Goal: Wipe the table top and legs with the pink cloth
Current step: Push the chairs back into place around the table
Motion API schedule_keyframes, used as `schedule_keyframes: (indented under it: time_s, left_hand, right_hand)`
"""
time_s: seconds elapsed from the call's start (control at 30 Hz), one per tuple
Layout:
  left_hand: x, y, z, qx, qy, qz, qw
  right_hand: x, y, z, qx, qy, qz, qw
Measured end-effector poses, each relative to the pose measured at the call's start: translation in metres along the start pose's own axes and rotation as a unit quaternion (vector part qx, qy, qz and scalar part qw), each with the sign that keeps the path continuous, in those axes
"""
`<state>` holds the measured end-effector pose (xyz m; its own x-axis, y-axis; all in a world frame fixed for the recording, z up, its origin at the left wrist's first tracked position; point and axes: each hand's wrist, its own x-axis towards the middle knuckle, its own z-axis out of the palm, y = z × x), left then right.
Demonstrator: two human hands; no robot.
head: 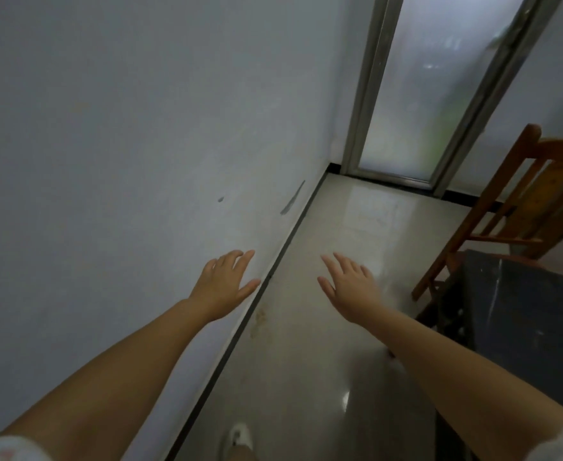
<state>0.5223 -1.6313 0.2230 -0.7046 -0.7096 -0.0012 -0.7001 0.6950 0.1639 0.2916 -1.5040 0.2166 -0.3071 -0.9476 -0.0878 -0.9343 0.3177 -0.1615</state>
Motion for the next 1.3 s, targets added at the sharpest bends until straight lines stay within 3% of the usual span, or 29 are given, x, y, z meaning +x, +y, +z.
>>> schedule_keyframes:
  time_s: [0.13, 0.4, 0.67, 1.07, 1.3]
  left_hand:
    - [0.111, -0.008, 0.004, -0.014, -0.007, 0.052, 0.999]
    - [0.358, 0.014, -0.023, 0.025, -0.038, 0.222, 0.974]
    - [0.544, 0.106, 0.001, 0.021, -0.059, 0.368, 0.928]
    - [0.824, 0.221, 0.011, 0.021, -0.083, 0.398, 0.913]
    - [0.977, 0.342, 0.025, 0.031, -0.061, 0.513, 0.856]
  right_hand:
    - [0.089, 0.029, -0.004, 0.005, 0.008, 0.044, 0.999]
    - [0.221, 0.107, -0.037, 0.040, 0.033, 0.212, 0.976]
    - [0.304, 0.223, -0.052, 0.051, 0.039, 0.336, 0.940]
    - [0.473, 0.448, -0.130, 0.055, 0.055, 0.376, 0.923]
    - [0.550, 0.570, -0.167, 0.024, 0.108, 0.473, 0.874]
